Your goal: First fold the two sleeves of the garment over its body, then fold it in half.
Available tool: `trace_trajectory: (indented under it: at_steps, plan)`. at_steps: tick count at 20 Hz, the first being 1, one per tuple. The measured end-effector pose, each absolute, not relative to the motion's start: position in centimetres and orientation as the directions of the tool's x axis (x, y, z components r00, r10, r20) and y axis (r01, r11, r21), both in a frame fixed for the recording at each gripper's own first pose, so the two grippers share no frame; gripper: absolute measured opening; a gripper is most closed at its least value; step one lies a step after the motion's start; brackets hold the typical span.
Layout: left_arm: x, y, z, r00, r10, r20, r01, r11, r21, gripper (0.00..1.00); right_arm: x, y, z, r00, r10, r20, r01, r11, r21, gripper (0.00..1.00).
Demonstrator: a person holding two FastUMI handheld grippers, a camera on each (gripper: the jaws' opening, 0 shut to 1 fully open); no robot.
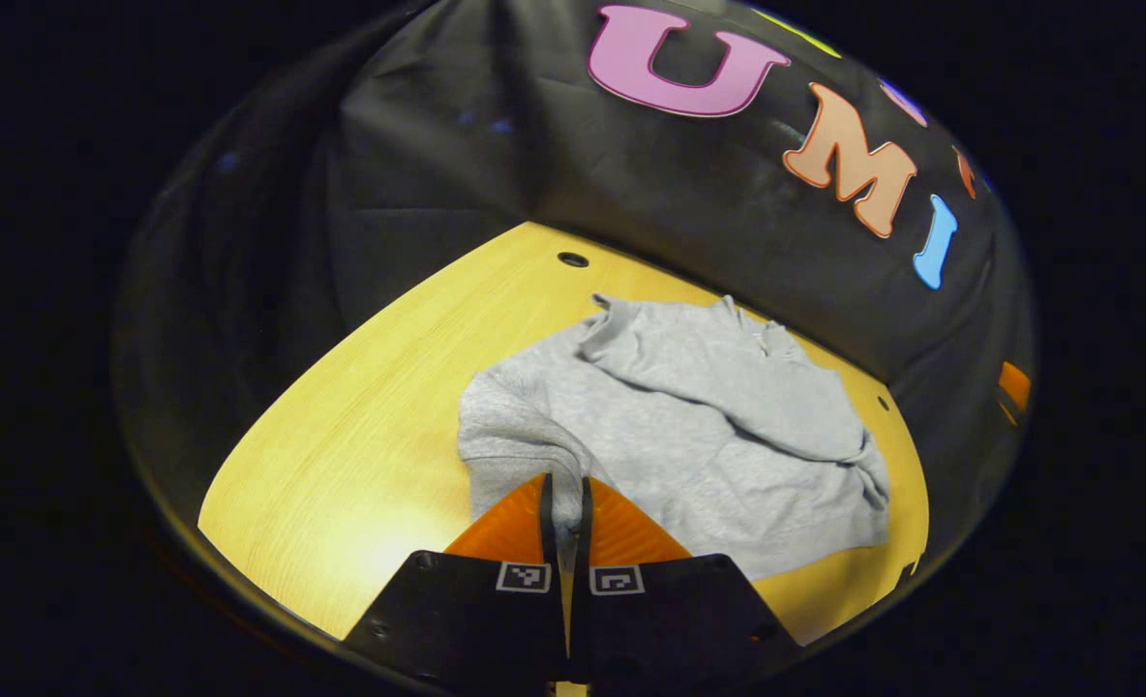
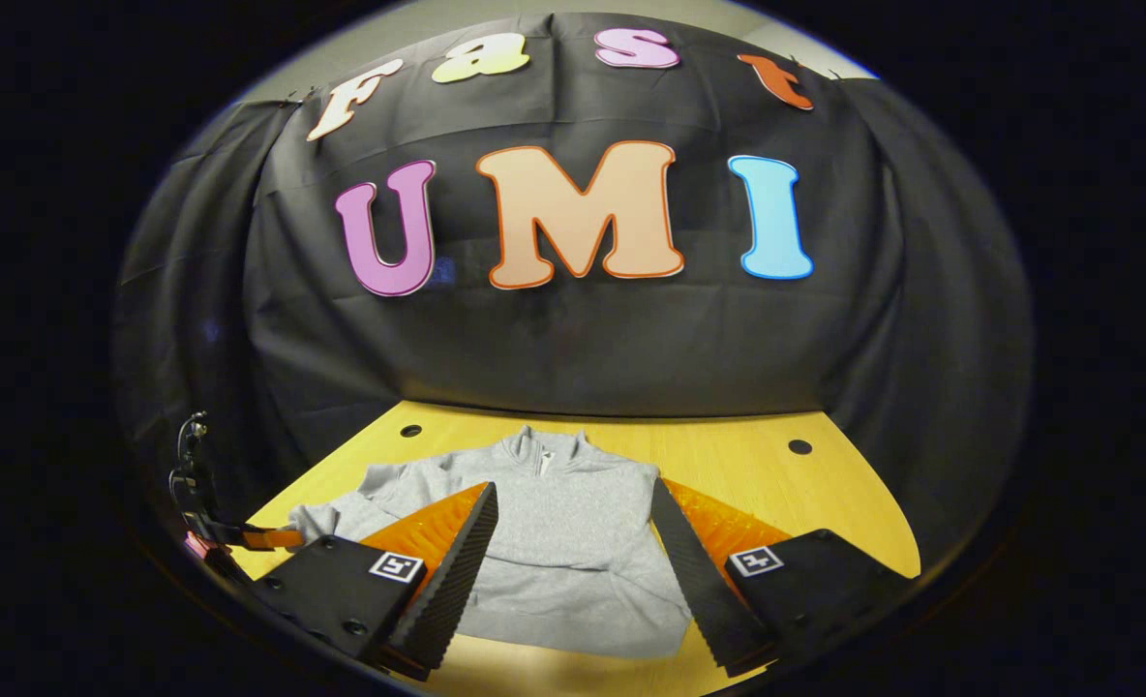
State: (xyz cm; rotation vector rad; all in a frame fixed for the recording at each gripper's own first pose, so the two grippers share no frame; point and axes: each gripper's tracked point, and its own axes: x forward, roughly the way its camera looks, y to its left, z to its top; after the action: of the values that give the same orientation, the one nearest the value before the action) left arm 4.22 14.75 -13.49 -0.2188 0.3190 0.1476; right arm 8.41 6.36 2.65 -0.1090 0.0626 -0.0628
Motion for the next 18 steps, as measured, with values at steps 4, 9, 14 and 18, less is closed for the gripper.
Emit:
trace_trajectory:
  at_steps: [4, 9, 14, 18]
  plan:
    - [6.3, 9.5, -11.0, 0.956, 0.008, -0.293, -0.068, 0.978, -0.195, 0.0, 7.5, 4.2, 2.3, 0.993, -0.097, -0.063, 0.093, 0.993, -0.069, 0.99]
    - [9.9, 1.6, -7.3, 0.965, -0.129, -0.227, 0.087, 0.979, -0.185, 0.01, 6.7, 1.7, 1.6, 0.989, -0.128, -0.078, 0.125, 0.991, -0.041, 0.98]
    - [13.9, -5.9, -3.8, 0.948, -0.264, -0.179, 0.24, 0.96, -0.143, 0.0, 6.1, -0.5, 1.8, 0.985, -0.153, -0.083, 0.15, 0.988, -0.037, 0.98]
    - [16.1, -10.8, -2.6, 0.925, -0.336, -0.175, 0.323, 0.941, -0.101, 0.0, 5.9, -2.4, 1.8, 0.981, -0.175, -0.082, 0.174, 0.984, -0.025, 0.98]
